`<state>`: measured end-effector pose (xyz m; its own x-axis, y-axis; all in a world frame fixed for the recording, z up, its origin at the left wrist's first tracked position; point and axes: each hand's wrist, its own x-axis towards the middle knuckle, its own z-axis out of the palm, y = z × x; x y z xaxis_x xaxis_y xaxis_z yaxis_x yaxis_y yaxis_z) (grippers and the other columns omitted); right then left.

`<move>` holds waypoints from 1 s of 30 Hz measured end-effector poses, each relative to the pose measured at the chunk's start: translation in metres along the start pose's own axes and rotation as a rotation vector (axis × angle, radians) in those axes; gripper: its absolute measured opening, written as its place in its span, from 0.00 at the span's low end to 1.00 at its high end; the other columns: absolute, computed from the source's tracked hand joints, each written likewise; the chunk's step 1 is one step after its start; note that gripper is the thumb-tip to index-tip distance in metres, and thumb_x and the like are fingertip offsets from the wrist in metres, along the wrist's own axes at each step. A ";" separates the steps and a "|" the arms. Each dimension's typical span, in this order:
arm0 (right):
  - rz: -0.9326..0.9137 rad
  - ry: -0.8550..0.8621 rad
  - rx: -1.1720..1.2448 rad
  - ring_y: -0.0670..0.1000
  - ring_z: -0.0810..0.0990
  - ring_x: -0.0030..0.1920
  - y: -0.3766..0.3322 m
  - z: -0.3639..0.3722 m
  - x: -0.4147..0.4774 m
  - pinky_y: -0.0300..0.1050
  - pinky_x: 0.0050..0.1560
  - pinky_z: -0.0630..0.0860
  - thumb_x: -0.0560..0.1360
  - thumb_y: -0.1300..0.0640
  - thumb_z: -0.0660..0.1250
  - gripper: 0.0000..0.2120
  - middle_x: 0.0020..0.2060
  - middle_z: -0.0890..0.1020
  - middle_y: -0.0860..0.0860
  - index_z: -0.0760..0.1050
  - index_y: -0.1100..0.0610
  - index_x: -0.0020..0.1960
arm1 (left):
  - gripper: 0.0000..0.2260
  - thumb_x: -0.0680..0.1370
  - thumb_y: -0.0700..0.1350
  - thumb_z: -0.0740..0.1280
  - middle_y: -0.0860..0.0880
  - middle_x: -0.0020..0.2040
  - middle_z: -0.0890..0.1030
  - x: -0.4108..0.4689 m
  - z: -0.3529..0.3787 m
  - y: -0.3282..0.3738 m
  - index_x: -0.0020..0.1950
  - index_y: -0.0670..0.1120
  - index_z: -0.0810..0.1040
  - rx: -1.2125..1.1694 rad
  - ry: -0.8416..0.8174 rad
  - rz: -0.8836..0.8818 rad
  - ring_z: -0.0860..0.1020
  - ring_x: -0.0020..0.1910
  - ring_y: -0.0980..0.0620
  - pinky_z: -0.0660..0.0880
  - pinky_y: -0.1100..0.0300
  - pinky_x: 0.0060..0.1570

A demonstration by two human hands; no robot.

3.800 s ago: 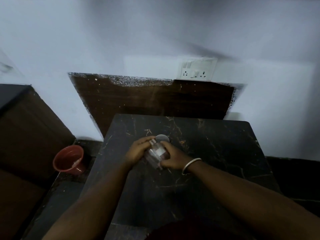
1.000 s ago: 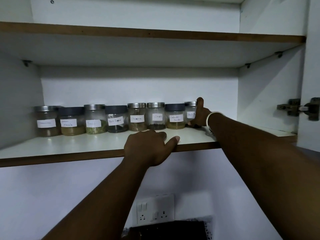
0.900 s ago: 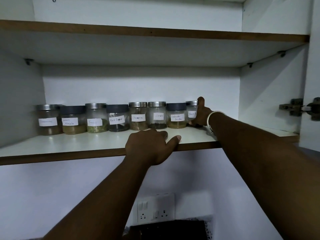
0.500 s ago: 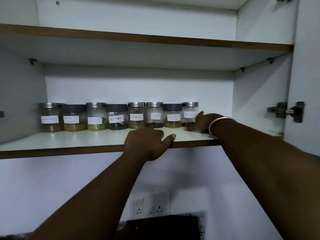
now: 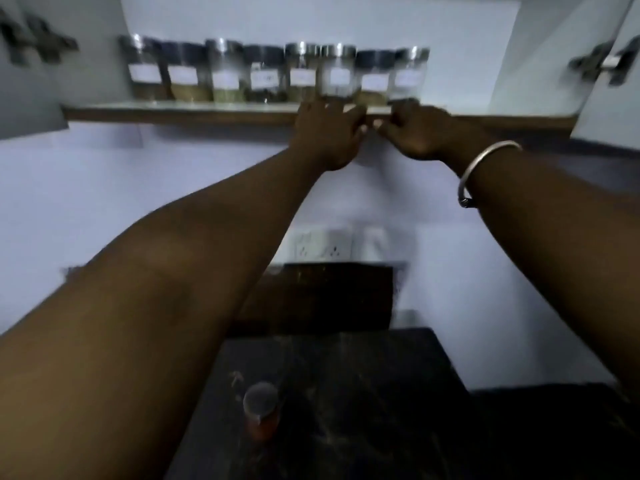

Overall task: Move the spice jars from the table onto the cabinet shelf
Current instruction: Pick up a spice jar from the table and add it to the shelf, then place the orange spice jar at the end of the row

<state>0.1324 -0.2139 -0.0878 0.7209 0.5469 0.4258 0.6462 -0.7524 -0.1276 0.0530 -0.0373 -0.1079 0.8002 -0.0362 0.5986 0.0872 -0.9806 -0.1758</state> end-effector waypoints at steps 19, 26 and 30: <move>-0.135 -0.938 0.260 0.60 0.55 0.81 -0.180 0.387 -0.272 0.55 0.80 0.58 0.78 0.50 0.69 0.37 0.82 0.55 0.58 0.56 0.57 0.82 | 0.42 0.81 0.51 0.70 0.43 0.86 0.43 -0.436 0.216 -0.011 0.85 0.46 0.46 -0.554 -0.898 -0.557 0.46 0.84 0.39 0.57 0.41 0.80; -0.057 -0.982 0.294 0.64 0.53 0.81 -0.177 0.425 -0.274 0.59 0.79 0.60 0.77 0.55 0.70 0.47 0.82 0.38 0.57 0.41 0.47 0.84 | 0.43 0.80 0.44 0.71 0.40 0.85 0.47 -0.424 0.242 -0.007 0.85 0.42 0.46 -0.742 -0.878 -0.664 0.59 0.82 0.39 0.62 0.47 0.78; 0.100 -0.796 0.594 0.58 0.69 0.75 -0.169 0.434 -0.271 0.43 0.66 0.69 0.72 0.59 0.74 0.40 0.77 0.65 0.55 0.59 0.50 0.80 | 0.30 0.80 0.44 0.70 0.39 0.79 0.64 -0.426 0.257 0.001 0.80 0.43 0.63 -0.767 -0.762 -0.743 0.70 0.74 0.41 0.69 0.48 0.73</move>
<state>-0.0631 -0.0758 -0.5707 0.5959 0.7416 -0.3080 0.4373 -0.6214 -0.6500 -0.1348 0.0271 -0.5640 0.8620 0.4267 -0.2738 0.4944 -0.5880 0.6401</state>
